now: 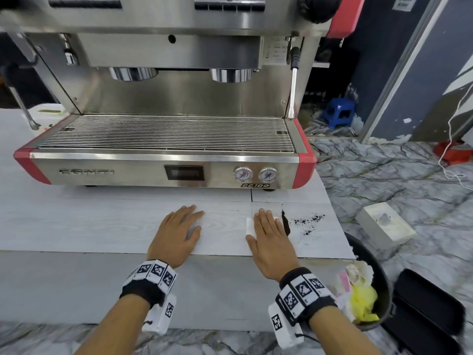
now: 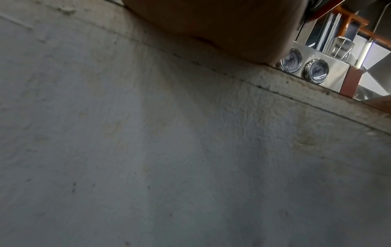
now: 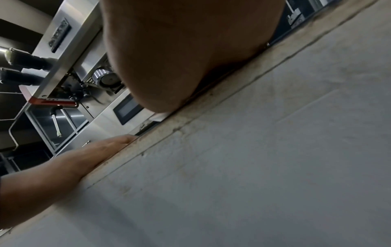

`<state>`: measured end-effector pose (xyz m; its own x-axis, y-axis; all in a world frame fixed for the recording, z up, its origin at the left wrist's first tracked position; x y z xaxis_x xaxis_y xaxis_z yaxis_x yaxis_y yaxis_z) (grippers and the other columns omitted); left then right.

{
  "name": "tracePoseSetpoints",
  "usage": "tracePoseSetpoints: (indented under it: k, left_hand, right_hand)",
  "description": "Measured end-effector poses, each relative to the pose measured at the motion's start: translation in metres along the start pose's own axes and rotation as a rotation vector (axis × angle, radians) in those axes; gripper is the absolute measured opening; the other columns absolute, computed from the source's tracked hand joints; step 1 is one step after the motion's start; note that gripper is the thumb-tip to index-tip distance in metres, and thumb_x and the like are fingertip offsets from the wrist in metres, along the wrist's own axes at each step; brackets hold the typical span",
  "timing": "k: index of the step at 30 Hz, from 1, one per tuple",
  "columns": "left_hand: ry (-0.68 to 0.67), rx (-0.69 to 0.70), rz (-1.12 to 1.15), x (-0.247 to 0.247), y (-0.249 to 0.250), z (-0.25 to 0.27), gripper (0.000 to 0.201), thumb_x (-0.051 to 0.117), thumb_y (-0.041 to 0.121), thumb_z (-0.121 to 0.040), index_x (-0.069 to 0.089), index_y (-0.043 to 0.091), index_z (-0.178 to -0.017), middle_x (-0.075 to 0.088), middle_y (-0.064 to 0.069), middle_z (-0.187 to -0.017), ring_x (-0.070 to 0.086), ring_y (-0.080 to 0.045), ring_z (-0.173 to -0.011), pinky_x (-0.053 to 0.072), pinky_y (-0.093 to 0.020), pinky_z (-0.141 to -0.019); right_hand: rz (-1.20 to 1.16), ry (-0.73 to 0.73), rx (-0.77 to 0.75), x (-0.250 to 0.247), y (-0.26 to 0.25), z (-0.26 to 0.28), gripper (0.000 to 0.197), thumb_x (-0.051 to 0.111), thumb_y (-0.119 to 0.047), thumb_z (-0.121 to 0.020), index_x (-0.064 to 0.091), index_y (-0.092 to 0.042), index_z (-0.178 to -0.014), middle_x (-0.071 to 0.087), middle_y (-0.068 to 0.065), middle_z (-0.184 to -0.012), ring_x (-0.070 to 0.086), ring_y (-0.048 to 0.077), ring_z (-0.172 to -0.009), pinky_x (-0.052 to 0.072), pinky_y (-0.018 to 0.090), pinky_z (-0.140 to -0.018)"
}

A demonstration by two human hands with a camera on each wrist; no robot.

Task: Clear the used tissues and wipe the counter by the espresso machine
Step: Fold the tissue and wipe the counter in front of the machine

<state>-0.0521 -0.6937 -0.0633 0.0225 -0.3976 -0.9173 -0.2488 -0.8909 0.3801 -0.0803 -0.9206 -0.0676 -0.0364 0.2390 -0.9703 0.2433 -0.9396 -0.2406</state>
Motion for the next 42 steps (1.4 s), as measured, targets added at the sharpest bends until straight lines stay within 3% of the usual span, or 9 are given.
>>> tracePoseSetpoints:
  k: [10, 16, 23, 26, 30, 34, 36, 38, 42]
  left_hand:
    - [0.012, -0.009, -0.008, 0.000, 0.001, -0.001, 0.060, 0.018, 0.053, -0.085, 0.039, 0.035, -0.139, 0.032, 0.010, -0.152, 0.023, -0.009, -0.142, 0.014, -0.033, -0.119]
    - [0.029, -0.008, 0.013, 0.000, 0.000, -0.001, 0.057, 0.021, 0.052, -0.086, 0.041, 0.035, -0.137, 0.034, 0.009, -0.151, 0.026, -0.010, -0.141, 0.015, -0.034, -0.119]
    - [0.042, -0.001, 0.005, 0.000, 0.000, 0.000, 0.056, 0.022, 0.051, -0.087, 0.041, 0.036, -0.137, 0.034, 0.010, -0.150, 0.026, -0.009, -0.141, 0.012, -0.030, -0.118]
    - [0.039, 0.000, 0.002, 0.001, 0.000, 0.000, 0.054, 0.022, 0.050, -0.088, 0.040, 0.037, -0.137, 0.033, 0.012, -0.151, 0.023, -0.007, -0.141, 0.011, -0.028, -0.118]
    - [0.039, 0.000, 0.009, 0.001, -0.002, -0.001, 0.052, 0.024, 0.050, -0.089, 0.039, 0.038, -0.137, 0.033, 0.013, -0.150, 0.023, -0.006, -0.141, 0.012, -0.030, -0.119]
    - [0.033, 0.007, -0.001, 0.002, -0.003, -0.001, 0.051, 0.024, 0.049, -0.090, 0.038, 0.038, -0.138, 0.032, 0.012, -0.151, 0.023, -0.007, -0.142, 0.013, -0.031, -0.119]
    - [0.026, 0.006, -0.003, 0.003, -0.003, -0.001, 0.051, 0.022, 0.049, -0.090, 0.037, 0.038, -0.138, 0.031, 0.013, -0.152, 0.021, -0.006, -0.142, 0.011, -0.030, -0.119]
    - [0.027, 0.005, -0.002, 0.003, -0.003, 0.000, 0.053, 0.021, 0.049, -0.090, 0.037, 0.037, -0.139, 0.030, 0.012, -0.152, 0.021, -0.007, -0.142, 0.011, -0.031, -0.119]
    - [0.024, 0.007, 0.002, 0.003, -0.002, 0.000, 0.056, 0.018, 0.051, -0.089, 0.036, 0.036, -0.139, 0.030, 0.011, -0.152, 0.020, -0.007, -0.143, 0.010, -0.030, -0.119]
  right_hand:
    - [-0.012, -0.016, 0.098, -0.023, 0.047, -0.001, 0.088, -0.013, -0.054, -0.078, 0.003, -0.006, -0.151, -0.002, 0.010, -0.160, -0.005, 0.022, -0.148, -0.004, 0.034, -0.119]
    - [-0.068, -0.001, 0.017, -0.024, 0.004, -0.044, 0.062, 0.017, -0.038, -0.100, 0.006, -0.004, -0.150, -0.001, 0.013, -0.160, -0.004, 0.024, -0.148, -0.002, 0.036, -0.119]
    - [-0.007, -0.052, -0.008, 0.007, -0.020, -0.074, 0.091, -0.010, -0.050, -0.074, 0.011, -0.003, -0.149, 0.007, 0.014, -0.159, -0.001, 0.025, -0.148, 0.001, 0.041, -0.120]
    - [0.004, -0.050, 0.018, 0.006, -0.013, -0.083, 0.092, -0.010, -0.051, -0.074, 0.014, -0.003, -0.149, 0.014, 0.015, -0.158, 0.005, 0.026, -0.147, 0.002, 0.042, -0.120]
    - [0.033, -0.036, 0.081, -0.001, 0.011, -0.083, 0.071, 0.006, -0.047, -0.093, 0.013, -0.005, -0.149, 0.014, 0.013, -0.158, 0.007, 0.025, -0.147, 0.001, 0.040, -0.120]
    - [0.062, -0.014, 0.099, -0.006, 0.029, -0.072, 0.090, -0.012, -0.052, -0.076, 0.013, -0.006, -0.150, 0.015, 0.011, -0.159, 0.007, 0.023, -0.148, 0.002, 0.039, -0.120]
    - [0.055, -0.009, 0.102, -0.007, 0.032, -0.068, 0.091, -0.012, -0.052, -0.075, 0.013, -0.005, -0.150, 0.015, 0.012, -0.159, 0.007, 0.023, -0.148, 0.002, 0.039, -0.120]
    - [0.058, -0.012, 0.123, -0.007, 0.035, -0.066, 0.085, -0.007, -0.052, -0.081, 0.013, -0.005, -0.149, 0.013, 0.013, -0.159, 0.007, 0.024, -0.148, 0.003, 0.040, -0.120]
    - [0.072, -0.035, 0.225, -0.011, 0.051, -0.060, 0.063, 0.020, -0.041, -0.100, 0.007, -0.004, -0.150, 0.006, 0.013, -0.160, 0.003, 0.025, -0.148, 0.002, 0.039, -0.120]
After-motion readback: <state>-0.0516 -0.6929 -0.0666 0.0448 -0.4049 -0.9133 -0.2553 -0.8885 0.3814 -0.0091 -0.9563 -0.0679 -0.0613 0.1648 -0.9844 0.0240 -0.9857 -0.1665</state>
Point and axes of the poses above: each hand's wrist, its own z-axis away from the middle knuckle, its own x-axis out of the palm, y = z × x, the point moved 6 cm from there along -z, towards the middle knuckle
